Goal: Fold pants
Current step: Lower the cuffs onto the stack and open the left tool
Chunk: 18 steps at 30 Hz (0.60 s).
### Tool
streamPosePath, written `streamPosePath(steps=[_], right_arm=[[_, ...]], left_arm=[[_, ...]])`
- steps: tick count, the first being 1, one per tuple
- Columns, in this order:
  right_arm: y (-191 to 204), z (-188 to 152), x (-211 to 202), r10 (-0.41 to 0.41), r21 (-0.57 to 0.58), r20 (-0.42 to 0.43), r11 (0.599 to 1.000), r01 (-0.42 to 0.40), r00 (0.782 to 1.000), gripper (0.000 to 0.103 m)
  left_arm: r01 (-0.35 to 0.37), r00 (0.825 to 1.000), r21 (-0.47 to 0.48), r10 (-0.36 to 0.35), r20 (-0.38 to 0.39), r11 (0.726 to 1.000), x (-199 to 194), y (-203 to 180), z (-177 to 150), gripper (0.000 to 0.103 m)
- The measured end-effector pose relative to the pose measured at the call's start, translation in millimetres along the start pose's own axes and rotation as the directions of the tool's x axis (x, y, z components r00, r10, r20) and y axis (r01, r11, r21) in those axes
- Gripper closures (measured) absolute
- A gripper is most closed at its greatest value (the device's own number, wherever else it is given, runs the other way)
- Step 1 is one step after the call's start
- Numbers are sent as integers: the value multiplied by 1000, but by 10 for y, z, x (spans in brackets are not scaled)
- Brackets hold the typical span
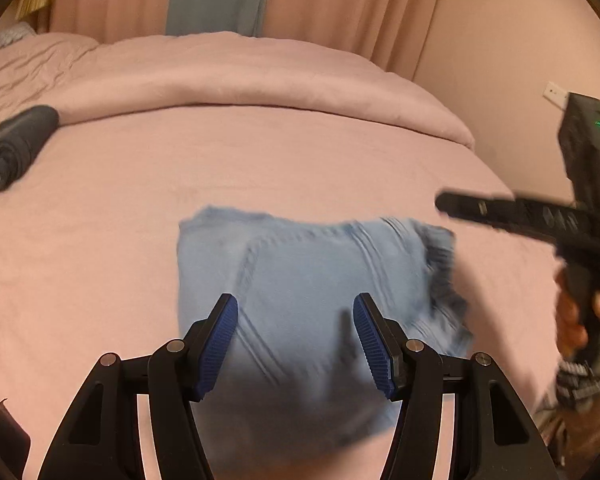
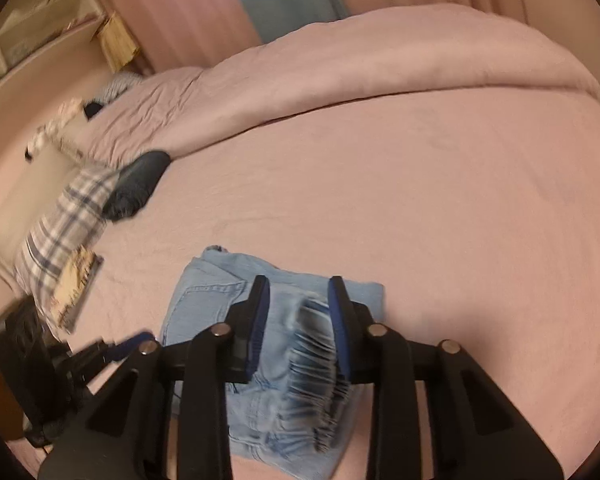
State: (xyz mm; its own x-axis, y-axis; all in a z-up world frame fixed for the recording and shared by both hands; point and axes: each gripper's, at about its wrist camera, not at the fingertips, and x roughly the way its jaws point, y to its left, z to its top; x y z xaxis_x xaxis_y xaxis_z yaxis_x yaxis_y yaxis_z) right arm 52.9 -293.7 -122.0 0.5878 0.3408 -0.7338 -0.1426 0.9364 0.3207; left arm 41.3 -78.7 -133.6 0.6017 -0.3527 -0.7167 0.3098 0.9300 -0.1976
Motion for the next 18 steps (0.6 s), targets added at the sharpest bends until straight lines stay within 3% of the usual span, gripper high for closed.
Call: streamPosePath(steps=[2,6,9,11,14,18], right_arm=[[50,-25,74,0,-19,-28,1000,-1,1000,77],[175,-241,60,10,-81,-70,997,-16,997,77],[162,-568,162,-75,-155,-165,987,50,983,77],[143,-759,255,-135,-204,-196,974,95,971,77],[148,-911,246,-178,-270,-129,953,138,976,77],[127,-834,242,-186,-264,-131,953,146,974,77]], left_arm=[[27,1000,-27,-27,-3,999,-120,213,-163,44],[48,997,-84,-52,-57,995,159,466,17,44],[-8,986,-96,-9,-168,995,542,612,32,44],[-9,988,-73,-2,-155,997,634,576,18,44],[-45,987,-39,39,-154,998,701,499,40,43],[-53,990,-44,47,-135,998,519,450,17,43]])
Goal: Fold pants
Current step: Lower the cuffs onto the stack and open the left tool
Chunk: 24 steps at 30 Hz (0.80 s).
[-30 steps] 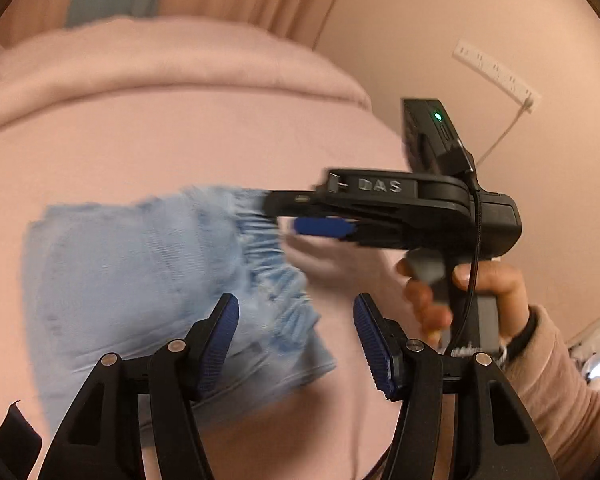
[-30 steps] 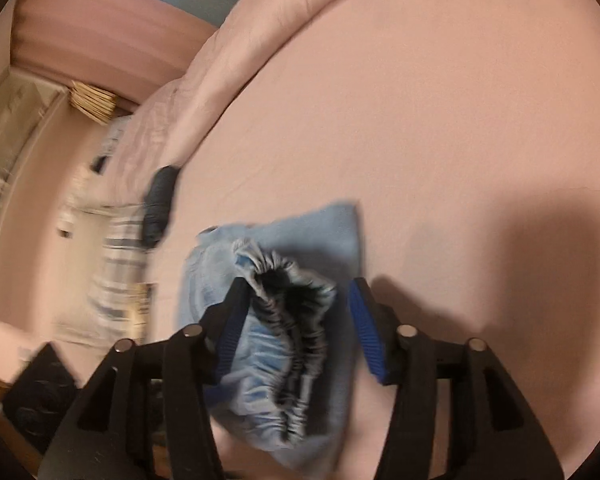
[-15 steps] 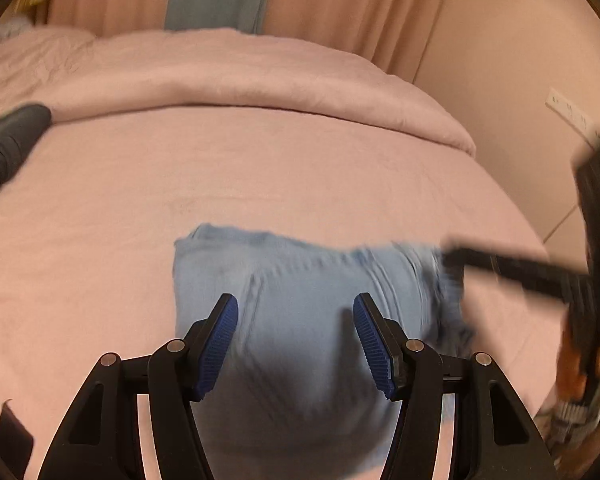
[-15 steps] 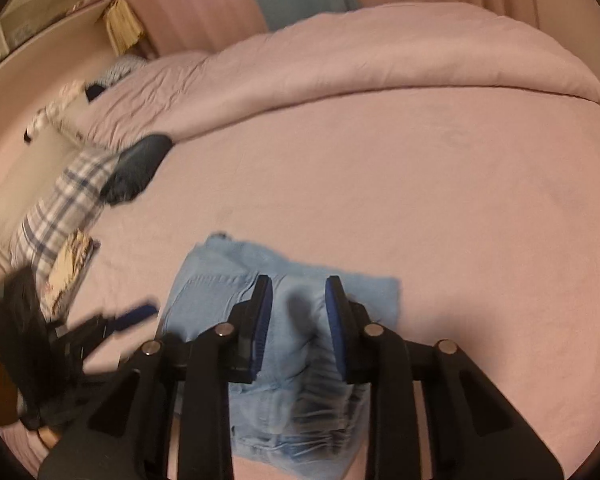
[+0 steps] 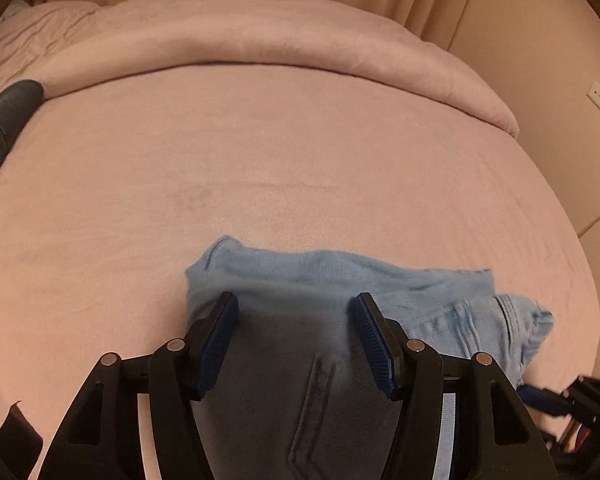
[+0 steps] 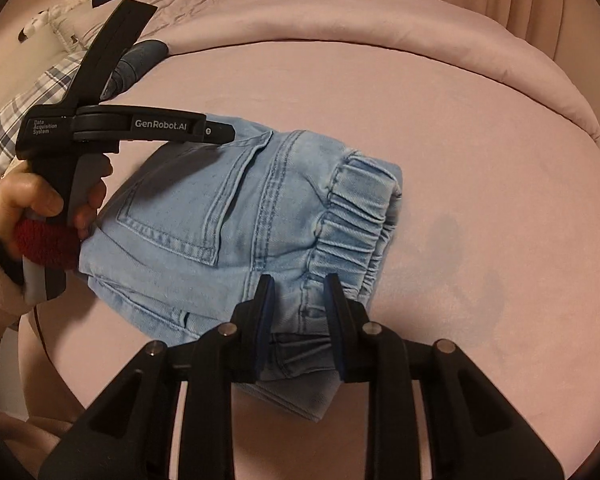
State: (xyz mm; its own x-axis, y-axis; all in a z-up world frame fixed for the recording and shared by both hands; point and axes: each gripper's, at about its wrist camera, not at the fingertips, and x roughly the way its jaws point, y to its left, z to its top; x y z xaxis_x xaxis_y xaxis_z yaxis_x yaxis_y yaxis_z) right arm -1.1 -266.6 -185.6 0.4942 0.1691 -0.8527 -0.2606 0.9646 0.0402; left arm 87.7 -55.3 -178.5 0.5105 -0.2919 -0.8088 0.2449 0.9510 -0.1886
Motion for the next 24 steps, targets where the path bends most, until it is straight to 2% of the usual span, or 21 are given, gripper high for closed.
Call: streamPosePath(steps=[3,6,9,13,15,18,21,24], right_arm=[[-49,102,-119,51,30,13,998,-52,999,74],[-72,252,-240,91,69,82,993,-97,992,74],[-100,485,-220,56,78,126,995,-66,990,71],[33,693,-65,55,64,153,996,-66,987,71],[76,712,4,48,63,146,996,-58,988,71],[105,652,200,3,80,85,997,-10,996,73],[112,593,287,-22,77,73,997,16,997,72],[137,609,199,-42,73,66,997,37,997,73]], left_arm=[[-19,999,58,17,35,998,-198,-35,-153,43],[-42,999,91,39,37,995,-288,-18,-330,43],[-30,999,90,28,24,995,-418,-10,-532,43],[-27,1000,87,27,5,996,-488,56,-696,43],[-35,999,98,35,-5,995,-423,82,-744,43],[-25,999,99,28,-30,995,-287,83,-740,43],[-9,999,85,13,-45,996,-221,120,-753,43],[-14,999,85,18,-41,996,-284,112,-732,43]])
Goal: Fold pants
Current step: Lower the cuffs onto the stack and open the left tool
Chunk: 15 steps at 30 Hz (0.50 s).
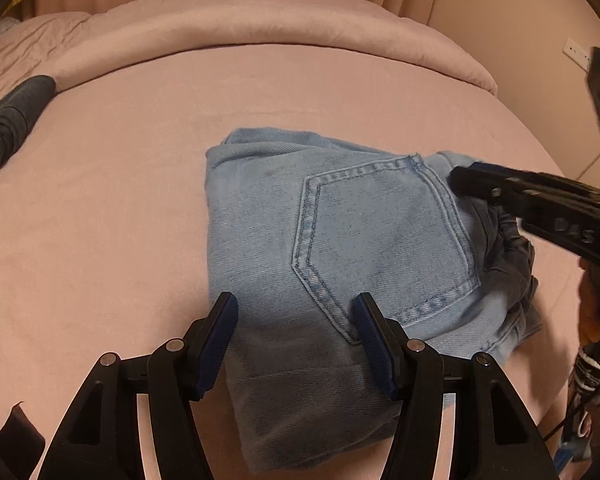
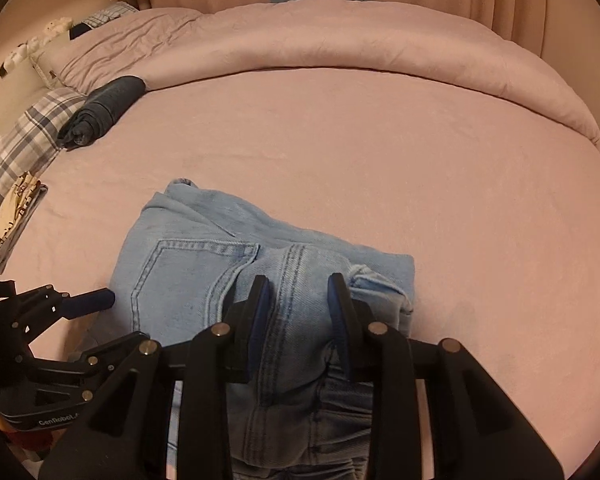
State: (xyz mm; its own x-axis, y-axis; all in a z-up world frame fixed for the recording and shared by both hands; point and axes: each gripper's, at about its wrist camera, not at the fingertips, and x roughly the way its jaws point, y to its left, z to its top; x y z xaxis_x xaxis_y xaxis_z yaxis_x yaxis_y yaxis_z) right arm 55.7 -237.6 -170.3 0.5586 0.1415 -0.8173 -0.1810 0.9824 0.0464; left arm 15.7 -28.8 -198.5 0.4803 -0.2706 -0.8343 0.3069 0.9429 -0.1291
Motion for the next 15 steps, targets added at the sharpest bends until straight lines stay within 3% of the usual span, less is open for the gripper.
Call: streamPosePath(steps=[5,8,12,15], right_arm=[[47,-94,-418,33,-23,65,999,-32,997,72],[11,-309,-563,81,-23,43,997,-80,996,72],[-23,-625,-345,24,-47,-43,999,-26,999,70],[18,-723,-326,-11,-73,6,997,11,1000,69]], left_arm=[[4,1000,18,-5,30,1000,-202,-26,-104,43],[3,1000,34,-4,21,999,-160,-31,-172,43],[4,1000,-1,-4,11,1000,-60,0,-225,37],[20,1000,-50,-20,8,999,-17,75,-245,31]])
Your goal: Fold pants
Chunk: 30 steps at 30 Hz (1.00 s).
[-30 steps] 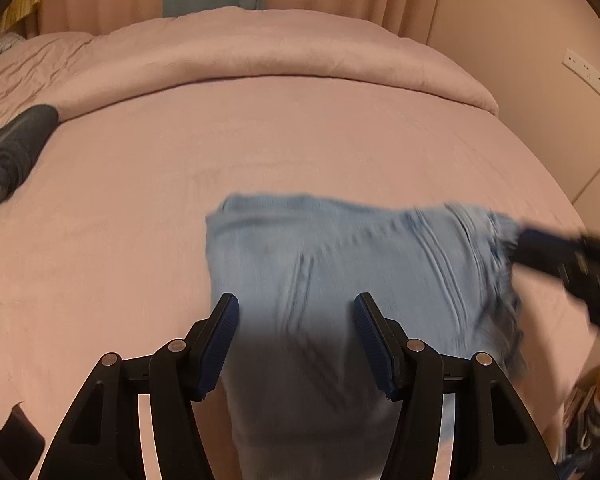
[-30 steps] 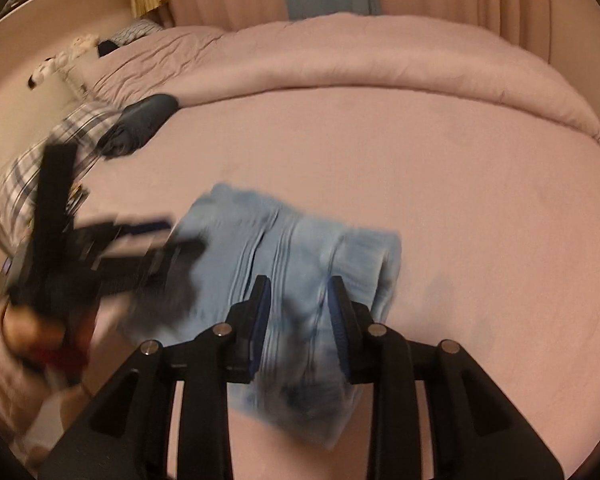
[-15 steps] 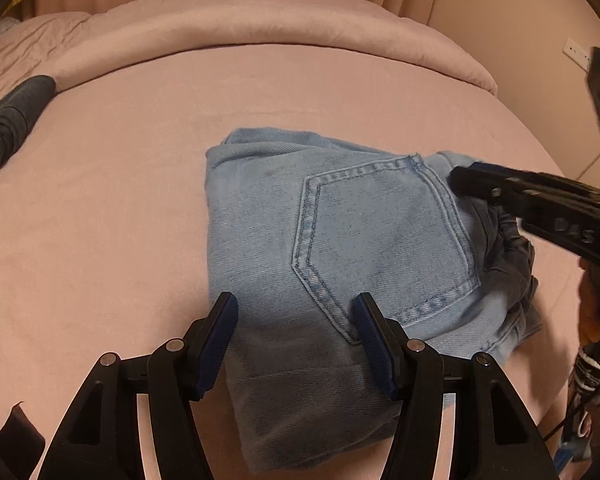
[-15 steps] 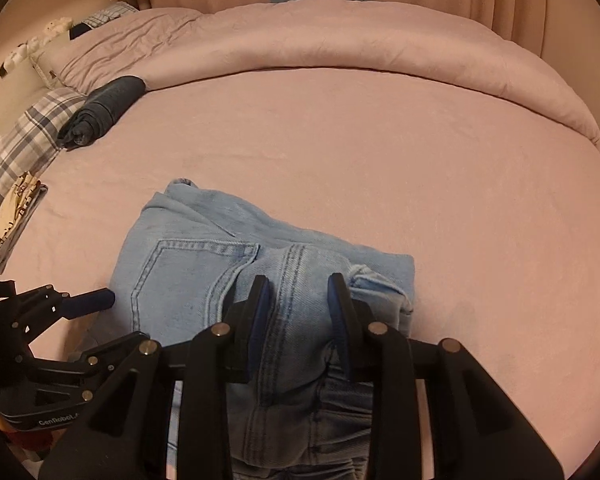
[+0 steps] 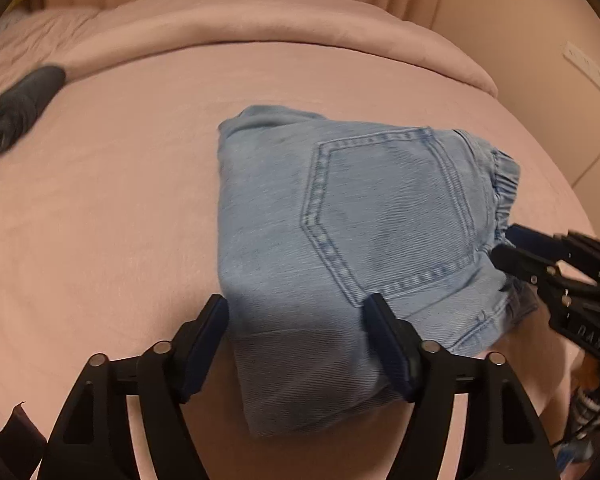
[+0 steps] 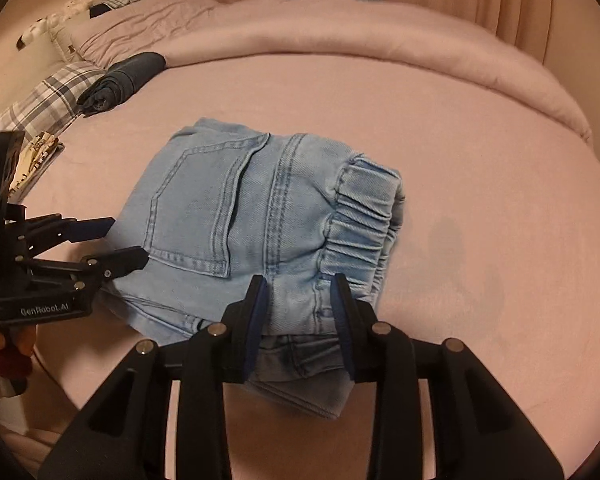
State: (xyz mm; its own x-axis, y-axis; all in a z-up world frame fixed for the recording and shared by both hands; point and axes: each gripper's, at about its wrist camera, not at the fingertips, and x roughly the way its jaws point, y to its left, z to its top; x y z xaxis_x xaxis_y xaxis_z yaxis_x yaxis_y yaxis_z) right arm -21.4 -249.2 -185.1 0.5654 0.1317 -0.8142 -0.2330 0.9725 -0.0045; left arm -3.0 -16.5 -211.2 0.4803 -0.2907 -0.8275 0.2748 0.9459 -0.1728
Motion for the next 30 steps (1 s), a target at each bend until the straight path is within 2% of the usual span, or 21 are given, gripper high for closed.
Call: streamPosePath(steps=[3,6,10,17,21,24,27,28,30], right_arm=[[39,15,20,-19,-16,-4,1000,19,1000,65],[24,32,18,-19,-12,-10,1000,18,1000,65],[0,95,-71,-6,6,-14,1000,6,1000,65],[-95,417,-331,41,67,101,997,-48,994,63],[-38,596,-275,22,49,125,998,-28,992,63],[-39,673,-142,17,46,111,999,-22,994,63],[-78,651,125,2,67,30,998,-4,1000,63],[-95,621,259,1,71,-24,997,1,1000,63],[-94,599,290,2,66,-23,998,-1,1000,63]], left_arm=[[19,1000,-33,-19,-4,999,-5,46,-10,30],[-17,1000,-8,17,6,1000,-48,-28,-8,30],[-19,999,18,19,34,1000,-189,-84,27,30],[12,997,93,-20,78,996,-363,-318,63,30],[28,997,133,-37,65,991,-319,-462,46,30],[40,999,140,-44,28,989,-169,-509,-1,30],[65,997,126,-70,32,990,-117,-479,-42,30],[73,997,126,-77,31,989,-120,-470,-42,30],[83,996,127,-87,28,988,-123,-452,-35,30]])
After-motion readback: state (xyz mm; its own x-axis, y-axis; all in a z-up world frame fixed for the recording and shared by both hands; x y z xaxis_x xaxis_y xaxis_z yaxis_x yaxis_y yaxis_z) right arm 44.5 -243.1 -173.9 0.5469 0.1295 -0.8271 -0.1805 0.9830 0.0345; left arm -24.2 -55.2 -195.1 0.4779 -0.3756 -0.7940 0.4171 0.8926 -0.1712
